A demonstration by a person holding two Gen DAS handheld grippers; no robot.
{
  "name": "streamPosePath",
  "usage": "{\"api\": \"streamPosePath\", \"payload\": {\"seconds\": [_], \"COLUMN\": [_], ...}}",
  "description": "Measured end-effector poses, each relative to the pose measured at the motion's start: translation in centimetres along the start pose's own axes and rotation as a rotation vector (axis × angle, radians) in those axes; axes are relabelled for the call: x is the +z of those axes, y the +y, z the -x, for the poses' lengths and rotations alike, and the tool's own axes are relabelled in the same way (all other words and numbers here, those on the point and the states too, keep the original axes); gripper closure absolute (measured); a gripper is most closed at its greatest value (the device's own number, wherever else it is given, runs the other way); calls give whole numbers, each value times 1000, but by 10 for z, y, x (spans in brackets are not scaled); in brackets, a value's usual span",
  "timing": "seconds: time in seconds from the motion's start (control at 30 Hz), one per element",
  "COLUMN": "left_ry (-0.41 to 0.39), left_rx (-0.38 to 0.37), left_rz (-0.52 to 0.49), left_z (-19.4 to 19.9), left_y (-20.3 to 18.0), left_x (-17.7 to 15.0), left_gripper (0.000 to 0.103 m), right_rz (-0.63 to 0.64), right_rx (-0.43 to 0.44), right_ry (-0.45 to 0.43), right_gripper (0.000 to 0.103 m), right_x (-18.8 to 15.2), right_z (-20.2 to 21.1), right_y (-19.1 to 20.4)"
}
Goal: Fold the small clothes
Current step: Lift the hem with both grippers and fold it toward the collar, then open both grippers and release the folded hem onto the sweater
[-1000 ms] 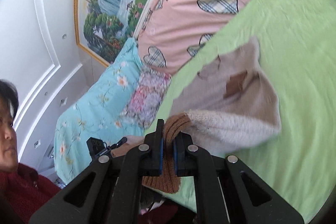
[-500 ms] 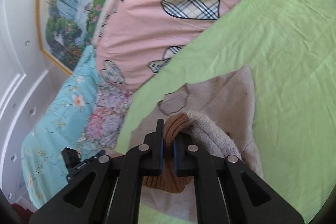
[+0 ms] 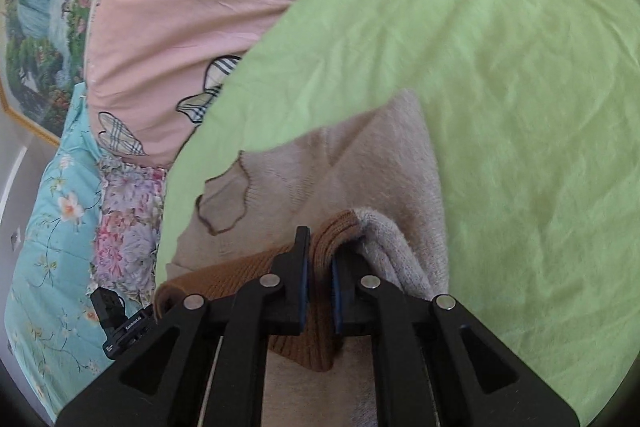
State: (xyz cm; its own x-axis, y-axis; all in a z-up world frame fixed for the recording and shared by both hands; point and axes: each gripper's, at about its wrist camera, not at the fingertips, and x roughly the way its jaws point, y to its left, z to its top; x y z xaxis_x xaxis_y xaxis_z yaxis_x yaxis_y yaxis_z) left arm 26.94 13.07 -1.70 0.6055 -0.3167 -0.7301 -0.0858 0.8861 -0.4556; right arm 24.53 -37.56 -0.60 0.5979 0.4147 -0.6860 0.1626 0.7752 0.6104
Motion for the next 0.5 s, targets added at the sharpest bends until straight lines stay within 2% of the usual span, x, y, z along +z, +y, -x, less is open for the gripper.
{"api": "streamPosePath", "payload": {"seconds": [0.1,0.13,0.17,0.23,0.3,0.33,0.4,0.5], "left_ry": [-18,-16,-11,17,57,78,118,168], "left_rx": [-19,-45,-74,-158,-198,-188,-146,-102], "left_rz": [-59,-87,-111,-165,-239,-287,-358,-364], "left_z": [28,38,45,51,44,35,12,-23], "left_y": [-17,-27,-36,-60,-87,-101,-120,-122], "left_x": [-17,-27,-37,-58,-74,-78,-78,-60], "left_gripper": [83,83,82,68,59,59,59,60], "right_rz": [15,45,99,183,295,362,438,552], "right_rx": [-24,-35,-40,-11,27,22,-2,-47], "right_ry": [-54,-90,-126,-123,-23,69,164,300], "right_gripper": [68,54,48,48,48,48,48,48], "right_x": [-9,-15,-25,-42,-64,-78,-90,-97], "right_z": [26,39,54,61,48,30,4,-44], "right_y": [7,13,25,45,70,85,102,123]}}
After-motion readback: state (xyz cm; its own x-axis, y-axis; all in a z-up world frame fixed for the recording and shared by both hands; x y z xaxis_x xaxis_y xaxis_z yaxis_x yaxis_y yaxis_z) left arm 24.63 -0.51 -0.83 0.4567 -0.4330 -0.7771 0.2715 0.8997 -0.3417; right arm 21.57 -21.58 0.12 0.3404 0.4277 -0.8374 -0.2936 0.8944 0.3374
